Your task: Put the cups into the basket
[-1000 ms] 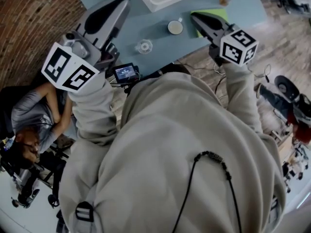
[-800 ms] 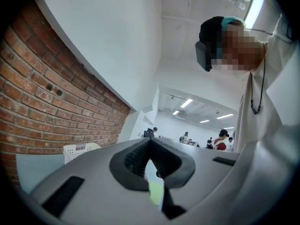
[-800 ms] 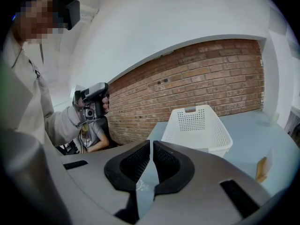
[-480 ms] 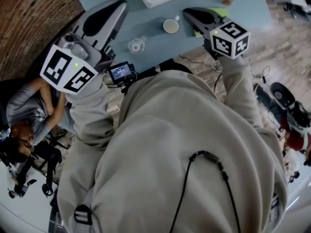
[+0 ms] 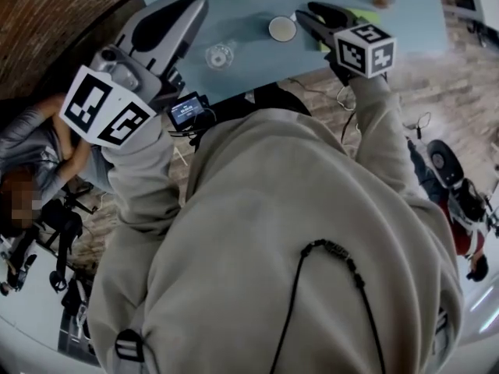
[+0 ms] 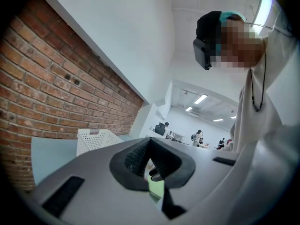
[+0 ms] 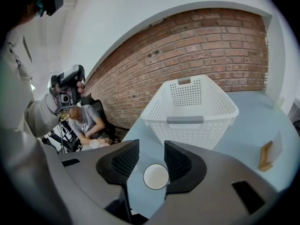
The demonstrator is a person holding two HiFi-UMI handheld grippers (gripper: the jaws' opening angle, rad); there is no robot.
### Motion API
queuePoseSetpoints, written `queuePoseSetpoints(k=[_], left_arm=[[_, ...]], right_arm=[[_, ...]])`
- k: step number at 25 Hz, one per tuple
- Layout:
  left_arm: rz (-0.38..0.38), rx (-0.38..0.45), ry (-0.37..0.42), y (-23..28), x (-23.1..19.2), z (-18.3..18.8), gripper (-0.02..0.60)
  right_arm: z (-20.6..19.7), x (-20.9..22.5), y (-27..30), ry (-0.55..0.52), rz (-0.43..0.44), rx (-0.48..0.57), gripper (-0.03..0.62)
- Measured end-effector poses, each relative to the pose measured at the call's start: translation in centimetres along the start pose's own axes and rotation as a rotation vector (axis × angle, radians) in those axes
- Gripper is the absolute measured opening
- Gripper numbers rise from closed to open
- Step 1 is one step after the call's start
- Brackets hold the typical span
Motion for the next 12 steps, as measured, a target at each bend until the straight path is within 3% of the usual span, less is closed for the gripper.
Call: queuePoseSetpoints(k=[5,12], left_arm=[[0.028,-0.001,-0.025,-0.2,-1.6,-1.5,-0.003],[0.055,-0.004,-0.048,-0.9,-2.2,-2.8,-0.002]], right_arm=[[-2.6,0.6,2.5,-0.043,0.006,-0.091,0.215],[-5.9,-0.7,4.9,-0.368,0.021,-0.259,0.281]])
Point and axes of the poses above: the fingertips, and each gripper's own axes: y forward along the fingers, x to its right, z out of its top, the point moved 1 cm from there along -y, backward along the fingers, and after that the axes turned 3 degrees about -y, right-handed, at the moved point
